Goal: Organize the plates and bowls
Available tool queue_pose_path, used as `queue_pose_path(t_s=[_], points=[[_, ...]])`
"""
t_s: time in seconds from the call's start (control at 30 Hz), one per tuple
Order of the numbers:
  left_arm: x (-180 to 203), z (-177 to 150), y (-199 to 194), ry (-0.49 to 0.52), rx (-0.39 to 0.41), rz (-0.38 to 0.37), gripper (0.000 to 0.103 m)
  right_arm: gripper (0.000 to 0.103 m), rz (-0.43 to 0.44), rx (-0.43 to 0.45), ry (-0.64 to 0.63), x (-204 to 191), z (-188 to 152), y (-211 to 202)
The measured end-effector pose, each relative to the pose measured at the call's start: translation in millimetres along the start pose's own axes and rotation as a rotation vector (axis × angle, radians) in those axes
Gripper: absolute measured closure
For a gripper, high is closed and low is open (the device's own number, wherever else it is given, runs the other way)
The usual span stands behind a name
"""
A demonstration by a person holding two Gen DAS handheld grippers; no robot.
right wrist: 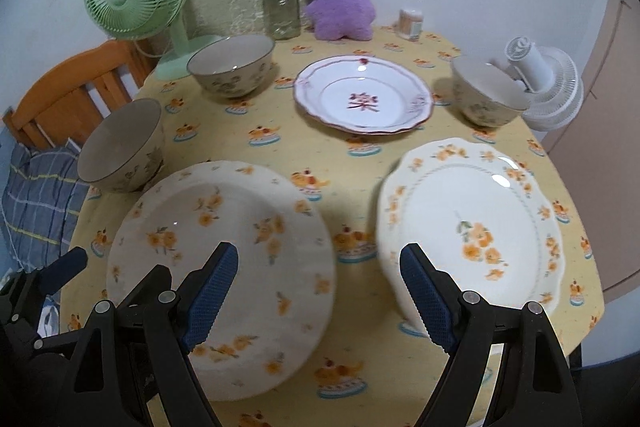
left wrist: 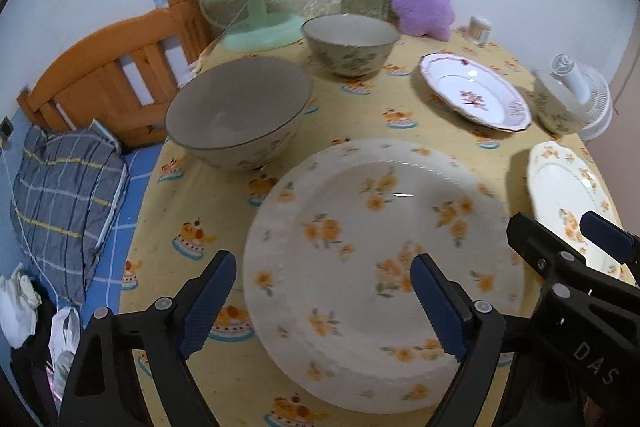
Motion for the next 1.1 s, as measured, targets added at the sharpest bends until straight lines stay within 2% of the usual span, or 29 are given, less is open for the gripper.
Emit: queue_pose_path(t_s=[0.17, 0.33, 0.5, 0.63, 0.97, 1.1], points=[[-6.6, 0.0, 18.8, -0.021, -0.026, 0.049, 0.017, 0.019, 0.04, -0.041, -0.008, -8.4, 1.5, 25.5], [-9.8, 2.4, 35.1, -0.042, -0.048, 0.076, 0.017, 0.028, 0.083, -0.081, -0.008, -12.3, 4.9, 49.7], [-9.8, 6.6, 49.2, -0.046, -0.08, 0.083, 0.023, 0.03, 0.089, -0.114, -0.016, -13.4, 10.3, 68.1], [-9.4, 6.4, 56.6, -0.054, -0.095, 0.089, 0.026, 0.035, 0.112, -0.146, -0.02, -13.9, 11.7, 81.5], [-10.6, 0.4, 53.1, -0.04, -0.103, 0.092, 0.026, 0.037, 0.114, -0.165, -0.047, -15.5, 9.9, 84.7], [-13.8, -7.4, 47.6, -0.045, -0.095, 0.087, 0.031, 0.037, 0.109, -0.168, -0.067, -18.1, 4.8, 81.4]])
Point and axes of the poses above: each gripper's, at about its wrist camera, not at the fingertips, and y roughly the way its jaws point, x to its right, z to its top, the point moved 3 cm from there along y, roughly the way its jaws point, and after that the axes turned 11 degrees about -y, right-handed, at the moved point
